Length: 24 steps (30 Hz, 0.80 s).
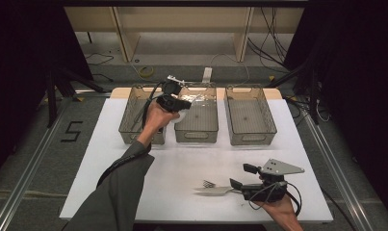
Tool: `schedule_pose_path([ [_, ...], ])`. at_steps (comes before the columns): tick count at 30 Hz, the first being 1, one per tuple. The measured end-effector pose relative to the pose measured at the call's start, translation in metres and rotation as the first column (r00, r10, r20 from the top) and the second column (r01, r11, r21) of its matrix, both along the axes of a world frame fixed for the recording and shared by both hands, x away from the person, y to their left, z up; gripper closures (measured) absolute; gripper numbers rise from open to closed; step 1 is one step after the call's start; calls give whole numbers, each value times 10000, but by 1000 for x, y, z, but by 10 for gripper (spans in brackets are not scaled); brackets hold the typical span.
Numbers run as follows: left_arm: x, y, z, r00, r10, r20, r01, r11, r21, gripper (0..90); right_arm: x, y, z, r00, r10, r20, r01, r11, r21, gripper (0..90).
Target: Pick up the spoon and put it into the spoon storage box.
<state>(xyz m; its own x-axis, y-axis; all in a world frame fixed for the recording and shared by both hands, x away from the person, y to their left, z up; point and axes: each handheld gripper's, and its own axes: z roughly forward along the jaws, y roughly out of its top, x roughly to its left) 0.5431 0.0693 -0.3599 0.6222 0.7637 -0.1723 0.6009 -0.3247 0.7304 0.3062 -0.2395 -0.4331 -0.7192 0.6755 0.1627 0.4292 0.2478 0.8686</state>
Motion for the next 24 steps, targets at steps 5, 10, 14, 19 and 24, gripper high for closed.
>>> schedule_pose_path([
  [5,5,-3,0,9999,102,3,-102,9994,-323,852,0,-1,0,10000,8,7,-8,10000,17,252],
  [10,8,-6,-1,9999,170,-9,-170,9994,-304,852,0,-1,0,10000,23,15,-23,10000,4,252],
  [14,11,-8,-3,9998,215,1,-215,9994,-275,852,0,-1,0,10000,22,9,-22,10000,7,252],
  [19,14,-8,-7,9993,380,-26,-381,9983,-432,852,0,0,0,10000,29,5,-29,10000,9,252],
  [24,16,-12,-10,9994,330,-96,-334,9985,-442,851,0,0,0,10000,31,-10,-31,10000,21,252],
])
